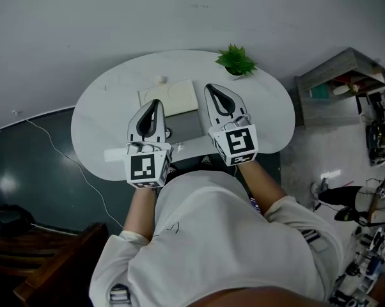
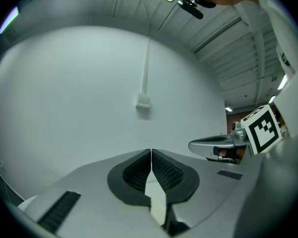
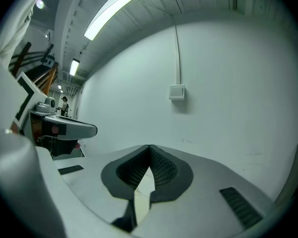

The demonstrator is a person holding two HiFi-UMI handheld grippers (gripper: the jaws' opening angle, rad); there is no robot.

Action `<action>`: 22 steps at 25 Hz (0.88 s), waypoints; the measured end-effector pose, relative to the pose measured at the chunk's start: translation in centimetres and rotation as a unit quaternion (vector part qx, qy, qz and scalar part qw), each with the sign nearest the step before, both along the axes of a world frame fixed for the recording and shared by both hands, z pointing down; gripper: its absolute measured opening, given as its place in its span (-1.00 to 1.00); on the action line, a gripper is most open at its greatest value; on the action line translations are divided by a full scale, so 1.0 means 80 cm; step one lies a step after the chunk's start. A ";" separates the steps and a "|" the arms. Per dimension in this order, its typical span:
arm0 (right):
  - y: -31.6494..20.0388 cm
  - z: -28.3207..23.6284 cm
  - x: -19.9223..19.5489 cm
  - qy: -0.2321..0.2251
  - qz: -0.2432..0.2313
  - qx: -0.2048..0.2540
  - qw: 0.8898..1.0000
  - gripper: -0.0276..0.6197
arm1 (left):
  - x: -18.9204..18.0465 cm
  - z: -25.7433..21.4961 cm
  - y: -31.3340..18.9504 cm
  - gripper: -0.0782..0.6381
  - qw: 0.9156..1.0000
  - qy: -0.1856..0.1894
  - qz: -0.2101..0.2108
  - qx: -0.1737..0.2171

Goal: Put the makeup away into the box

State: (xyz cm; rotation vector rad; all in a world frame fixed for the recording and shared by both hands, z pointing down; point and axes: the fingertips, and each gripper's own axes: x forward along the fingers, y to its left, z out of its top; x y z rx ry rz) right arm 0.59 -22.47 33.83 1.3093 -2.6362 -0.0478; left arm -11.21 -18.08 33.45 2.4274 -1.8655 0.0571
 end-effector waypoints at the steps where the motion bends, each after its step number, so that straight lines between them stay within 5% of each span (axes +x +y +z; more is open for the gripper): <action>1: 0.000 -0.002 -0.001 -0.001 -0.002 0.002 1.000 -0.92 | -0.001 -0.001 0.000 -0.72 1.000 0.001 -0.002 0.001; 22: 0.008 -0.011 -0.004 0.009 -0.016 0.017 1.000 -0.92 | -0.010 0.005 0.015 -0.72 0.999 0.012 -0.035 -0.005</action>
